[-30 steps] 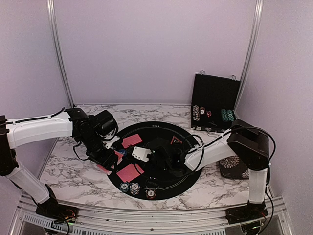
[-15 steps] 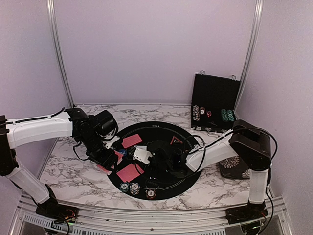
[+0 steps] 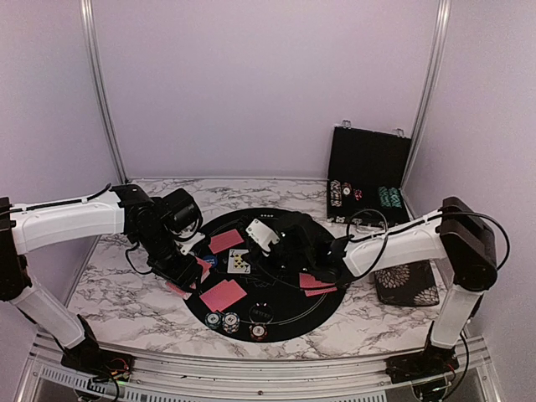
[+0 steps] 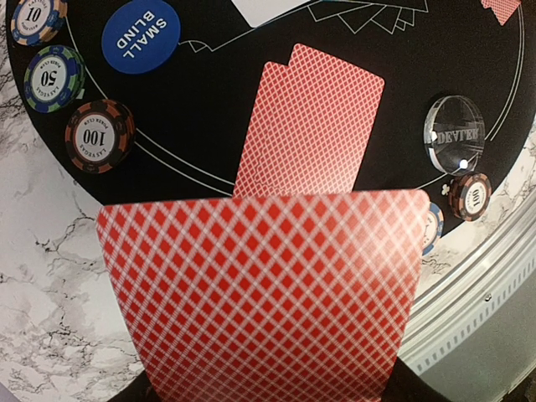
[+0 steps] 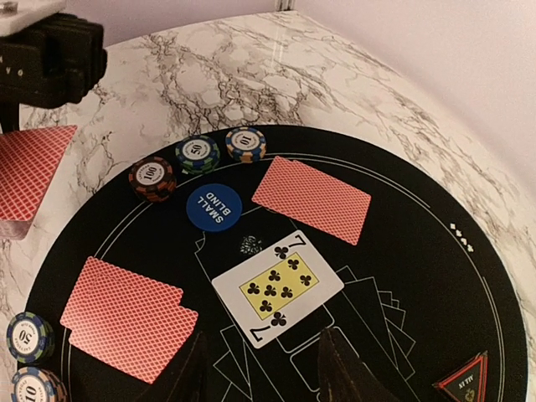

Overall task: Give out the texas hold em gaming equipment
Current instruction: Flop the poker card in the community card area.

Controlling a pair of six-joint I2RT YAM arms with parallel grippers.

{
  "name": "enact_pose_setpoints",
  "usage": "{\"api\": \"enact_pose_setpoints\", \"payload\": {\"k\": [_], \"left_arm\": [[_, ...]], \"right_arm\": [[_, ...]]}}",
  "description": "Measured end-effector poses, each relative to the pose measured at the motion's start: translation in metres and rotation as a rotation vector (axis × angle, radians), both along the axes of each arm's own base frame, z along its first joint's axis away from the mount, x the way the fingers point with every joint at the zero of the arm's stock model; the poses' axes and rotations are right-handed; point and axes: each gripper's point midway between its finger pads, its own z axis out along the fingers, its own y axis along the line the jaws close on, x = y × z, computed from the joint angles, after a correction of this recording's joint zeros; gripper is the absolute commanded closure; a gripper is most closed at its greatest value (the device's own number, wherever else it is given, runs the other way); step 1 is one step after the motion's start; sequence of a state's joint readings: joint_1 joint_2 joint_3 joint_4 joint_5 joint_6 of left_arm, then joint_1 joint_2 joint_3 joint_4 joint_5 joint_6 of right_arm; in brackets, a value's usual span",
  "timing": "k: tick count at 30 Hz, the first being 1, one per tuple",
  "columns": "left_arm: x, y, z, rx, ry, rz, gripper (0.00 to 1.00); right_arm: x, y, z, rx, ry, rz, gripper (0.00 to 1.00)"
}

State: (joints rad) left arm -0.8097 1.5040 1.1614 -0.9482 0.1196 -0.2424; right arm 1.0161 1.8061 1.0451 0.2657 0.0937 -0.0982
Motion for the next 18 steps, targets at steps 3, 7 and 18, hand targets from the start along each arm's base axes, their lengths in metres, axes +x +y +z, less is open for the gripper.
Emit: {"api": "enact_pose_setpoints", "payload": {"k": [3, 7, 18], "left_arm": [[0.0, 0.0, 0.0, -0.002, 0.002, 0.0, 0.49], [0.0, 0.0, 0.0, -0.002, 0.002, -0.001, 0.49], [-0.002, -0.001, -0.001, 0.001, 0.003, -0.008, 0.49]], "right_arm": [[0.003, -0.011, 0.008, 0.054, 0.081, -0.017, 0.49], [0.0, -0.022, 0.028, 0.166, 0.206, -0.019, 0.44], [-0.011, -0.045, 0.048, 0.455, 0.626, 0.029, 0.39]]}}
